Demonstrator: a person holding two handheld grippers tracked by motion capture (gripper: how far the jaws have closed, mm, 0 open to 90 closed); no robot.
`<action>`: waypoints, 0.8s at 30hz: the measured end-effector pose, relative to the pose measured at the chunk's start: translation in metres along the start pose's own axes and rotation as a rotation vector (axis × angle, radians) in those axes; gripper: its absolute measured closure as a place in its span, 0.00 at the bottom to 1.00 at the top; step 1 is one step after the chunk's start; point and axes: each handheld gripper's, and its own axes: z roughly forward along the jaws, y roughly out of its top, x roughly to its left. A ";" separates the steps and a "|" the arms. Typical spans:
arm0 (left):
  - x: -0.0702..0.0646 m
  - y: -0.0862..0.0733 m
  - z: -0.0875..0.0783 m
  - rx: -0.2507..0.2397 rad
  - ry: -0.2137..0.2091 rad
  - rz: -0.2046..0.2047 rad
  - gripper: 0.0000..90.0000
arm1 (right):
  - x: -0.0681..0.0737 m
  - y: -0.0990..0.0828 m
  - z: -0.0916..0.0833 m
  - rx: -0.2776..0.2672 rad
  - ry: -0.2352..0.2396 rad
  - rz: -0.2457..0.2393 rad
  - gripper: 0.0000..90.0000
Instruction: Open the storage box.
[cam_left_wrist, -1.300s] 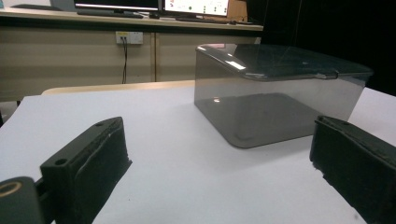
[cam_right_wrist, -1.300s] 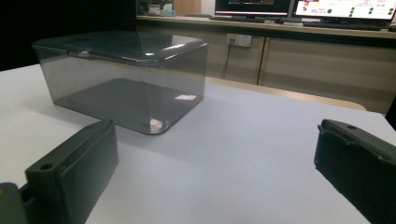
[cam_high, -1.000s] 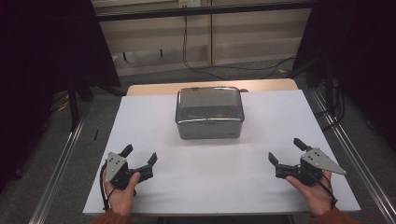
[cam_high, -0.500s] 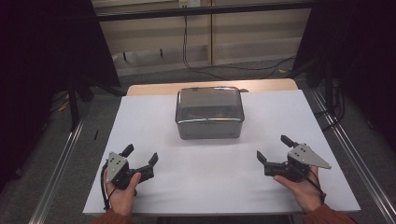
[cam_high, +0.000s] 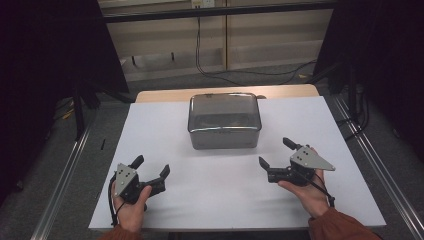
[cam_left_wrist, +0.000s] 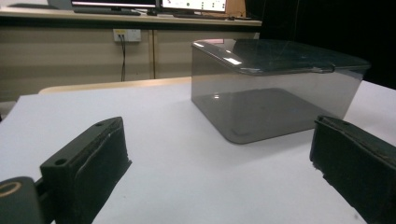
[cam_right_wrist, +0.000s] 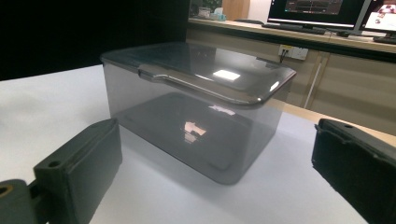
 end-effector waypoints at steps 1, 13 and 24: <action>-0.002 0.000 0.000 -0.005 -0.004 0.007 0.04 | 0.001 0.001 0.002 0.002 0.002 0.003 0.01; 0.002 -0.001 0.003 0.002 0.012 0.000 0.04 | 0.013 0.011 0.029 0.026 0.061 -0.007 0.02; 0.001 -0.002 0.005 0.020 -0.002 0.010 0.04 | 0.029 0.023 0.054 0.023 0.068 -0.052 0.01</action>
